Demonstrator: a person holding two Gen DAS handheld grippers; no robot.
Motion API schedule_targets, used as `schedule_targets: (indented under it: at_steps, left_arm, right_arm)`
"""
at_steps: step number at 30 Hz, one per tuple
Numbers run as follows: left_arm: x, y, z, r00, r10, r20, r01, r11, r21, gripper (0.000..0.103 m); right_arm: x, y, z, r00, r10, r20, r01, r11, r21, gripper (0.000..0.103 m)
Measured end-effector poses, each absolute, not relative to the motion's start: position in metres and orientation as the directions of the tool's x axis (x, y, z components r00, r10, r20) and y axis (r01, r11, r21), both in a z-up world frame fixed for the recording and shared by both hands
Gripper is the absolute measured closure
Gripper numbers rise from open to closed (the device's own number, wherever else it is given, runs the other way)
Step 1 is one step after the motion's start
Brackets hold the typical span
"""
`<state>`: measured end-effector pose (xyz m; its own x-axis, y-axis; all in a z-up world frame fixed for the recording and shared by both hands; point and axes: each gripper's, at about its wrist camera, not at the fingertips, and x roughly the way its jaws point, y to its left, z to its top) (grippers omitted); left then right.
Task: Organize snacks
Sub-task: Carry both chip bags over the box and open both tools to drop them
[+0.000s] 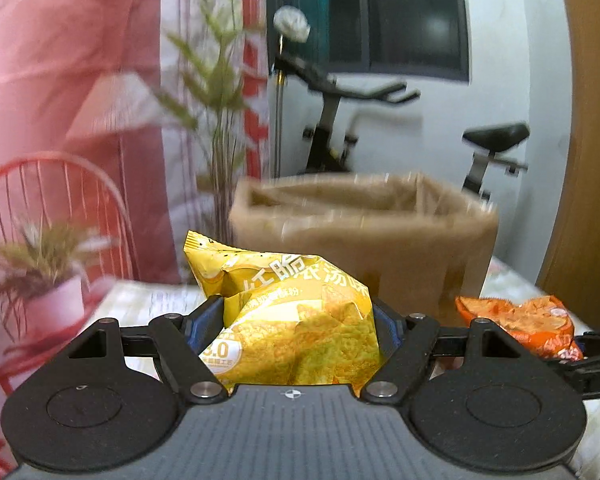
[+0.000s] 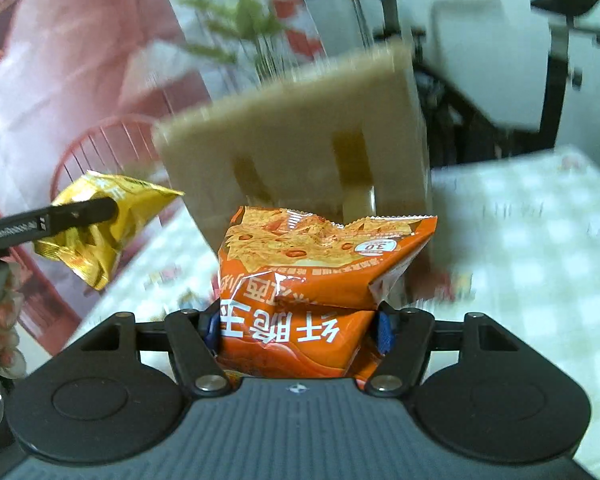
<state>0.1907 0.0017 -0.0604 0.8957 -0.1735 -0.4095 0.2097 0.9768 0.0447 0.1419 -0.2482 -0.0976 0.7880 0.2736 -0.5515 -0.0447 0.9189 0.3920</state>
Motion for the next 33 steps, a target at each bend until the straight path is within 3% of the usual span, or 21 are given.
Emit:
schedule_targets:
  at_steps: [7,12,23,28,31,33]
  left_arm:
    - [0.207,-0.014,-0.021,0.93,-0.195,-0.312,0.222,0.974,0.053,0.024]
    - [0.236,-0.026,-0.006,0.935,-0.195,-0.296,0.225,0.972,0.071,0.024]
    - [0.336,-0.043,-0.01,0.921,-0.155,-0.358,0.206,0.973,0.108,0.024]
    - [0.367,-0.045,-0.021,0.896,-0.167,-0.411,0.214,0.974,0.071,0.022]
    - [0.379,-0.043,-0.029,0.887,-0.157,-0.434,0.198,0.979,0.049,0.02]
    - [0.381,-0.042,-0.032,0.889,-0.145,-0.435,0.188,0.98,0.058,0.019]
  right_arm:
    - [0.169,-0.271,-0.038,0.867,0.234,-0.44,-0.07,0.932,0.357,0.035]
    - [0.216,-0.277,-0.005,0.887,0.216,-0.407,-0.103,0.954,0.283,0.035]
    - [0.34,-0.273,-0.02,0.847,0.198,-0.494,-0.083,0.966,0.244,0.035]
    - [0.374,-0.267,-0.038,0.813,0.21,-0.543,-0.101,0.969,0.225,0.034]
    - [0.386,-0.268,-0.046,0.805,0.199,-0.559,-0.08,0.97,0.229,0.029]
    - [0.389,-0.269,-0.05,0.801,0.211,-0.561,-0.086,0.967,0.241,0.02]
